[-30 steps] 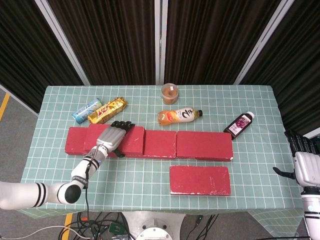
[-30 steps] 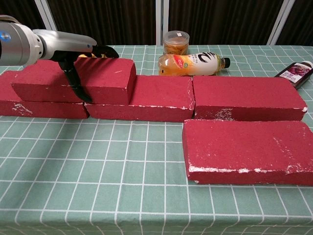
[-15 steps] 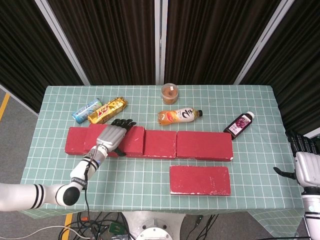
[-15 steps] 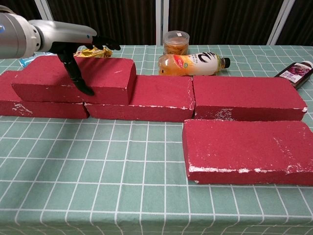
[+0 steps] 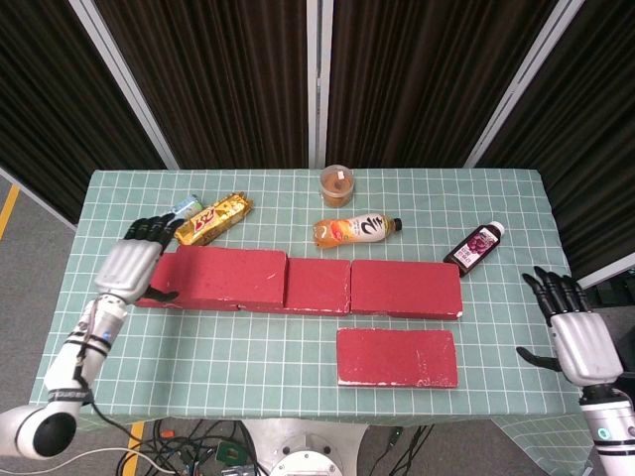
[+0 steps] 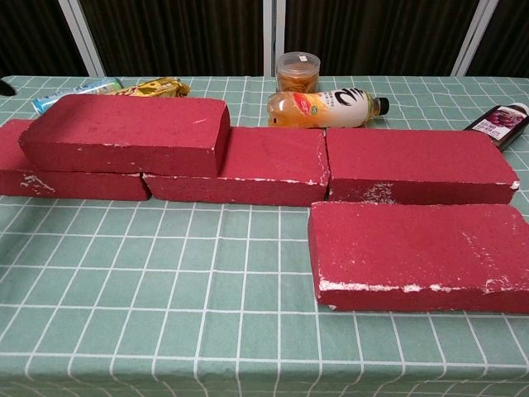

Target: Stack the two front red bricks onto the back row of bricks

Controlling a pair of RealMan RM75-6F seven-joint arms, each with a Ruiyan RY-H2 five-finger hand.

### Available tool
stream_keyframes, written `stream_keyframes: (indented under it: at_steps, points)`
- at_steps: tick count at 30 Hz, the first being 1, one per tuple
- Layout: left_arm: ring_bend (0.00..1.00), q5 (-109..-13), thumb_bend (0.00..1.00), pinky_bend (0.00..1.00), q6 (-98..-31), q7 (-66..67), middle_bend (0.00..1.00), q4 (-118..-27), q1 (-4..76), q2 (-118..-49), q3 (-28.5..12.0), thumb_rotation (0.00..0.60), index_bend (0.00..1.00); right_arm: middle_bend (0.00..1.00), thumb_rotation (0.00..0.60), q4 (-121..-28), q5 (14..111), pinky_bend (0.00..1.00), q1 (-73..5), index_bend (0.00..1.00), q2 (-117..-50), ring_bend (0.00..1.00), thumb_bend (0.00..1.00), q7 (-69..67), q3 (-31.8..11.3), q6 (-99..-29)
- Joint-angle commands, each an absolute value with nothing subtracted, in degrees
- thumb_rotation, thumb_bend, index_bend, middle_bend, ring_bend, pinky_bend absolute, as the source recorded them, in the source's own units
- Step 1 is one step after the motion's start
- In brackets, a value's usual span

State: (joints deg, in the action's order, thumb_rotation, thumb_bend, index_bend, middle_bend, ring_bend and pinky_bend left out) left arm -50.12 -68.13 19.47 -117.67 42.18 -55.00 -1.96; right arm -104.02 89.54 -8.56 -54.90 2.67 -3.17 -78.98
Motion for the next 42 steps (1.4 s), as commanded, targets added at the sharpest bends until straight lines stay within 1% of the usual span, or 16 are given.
stream_keyframes:
  at_steps: [1, 3, 6, 8, 13, 17, 21, 28, 32, 42]
  points:
    - [0.0, -62.0, 0.02, 0.0, -76.3, 12.3, 0.0, -118.2, 31.8, -52.1, 3.5, 0.6, 0.02, 0.0, 0.6, -107.6, 92.7, 0.0, -10.3, 0.0, -53.8, 0.0, 0.0, 4.7, -0.6, -74.7]
    - [0.0, -66.9, 0.02, 0.0, -79.7, 10.6, 0.0, -115.1, 27.9, -53.4, 5.3, 0.6, 0.02, 0.0, 0.6, -109.5, 92.8, 0.0, -11.9, 0.0, -53.3, 0.0, 0.0, 6.9, 0.2, -70.9]
    - [0.0, -72.2, 0.02, 0.0, -84.3, 7.2, 0.0, -109.4, 23.0, -56.6, 6.8, 0.6, 0.02, 0.0, 0.6, -111.5, 91.7, 0.0, -14.1, 0.0, -53.8, 0.0, 0.0, 9.9, 0.5, -66.4]
    - [0.0, -74.5, 0.02, 0.0, -86.1, 4.0, 0.0, -106.6, 20.2, -58.1, 7.7, 0.6, 0.02, 0.0, 0.6, -112.6, 91.0, 0.0, -15.2, 0.0, -54.2, 0.0, 0.0, 11.6, 0.6, -64.2]
    - [0.0, -76.6, 0.02, 0.0, -86.8, -1.3, 0.0, -101.2, 15.1, -59.7, 9.6, 0.6, 0.02, 0.0, 0.6, -115.6, 88.9, 0.0, -18.8, 0.0, -54.5, 0.0, 0.0, 14.9, 0.6, -57.8]
    - [0.0, -77.8, 0.02, 0.0, -87.5, -4.5, 0.0, -98.0, 12.7, -61.1, 8.9, 0.6, 0.02, 0.0, 0.6, -116.6, 85.6, 0.0, -20.6, 0.0, -56.1, 0.0, 0.0, 19.2, 0.4, -54.8]
    - [0.0, -79.7, 0.02, 0.0, -87.8, -6.9, 0.0, -95.5, 11.4, -62.0, 8.2, 0.6, 0.02, 0.0, 0.6, -116.5, 81.8, 0.0, -21.8, 0.0, -58.9, 0.0, 0.0, 23.0, 0.1, -53.3]
    - [0.0, -81.5, 0.02, 0.0, -85.8, -8.3, 0.0, -94.4, 10.5, -61.8, 7.5, 0.6, 0.02, 0.0, 0.6, -114.9, 75.1, 0.0, -23.8, 0.0, -64.2, 0.0, 0.0, 27.1, 0.1, -51.7]
    - [0.0, -81.8, 0.02, 0.0, -84.3, -9.0, 0.0, -94.1, 10.1, -61.2, 7.2, 0.6, 0.02, 0.0, 0.6, -114.1, 73.3, 0.0, -24.5, 0.0, -66.1, 0.0, 0.0, 27.7, 0.4, -51.4]
    - [0.0, -82.2, 0.02, 0.0, -83.0, -10.5, 0.0, -92.5, 8.8, -61.7, 5.7, 0.6, 0.02, 0.0, 0.6, -112.6, 70.0, 0.0, -25.9, 0.0, -69.5, 0.0, 0.0, 28.1, 0.6, -52.2]
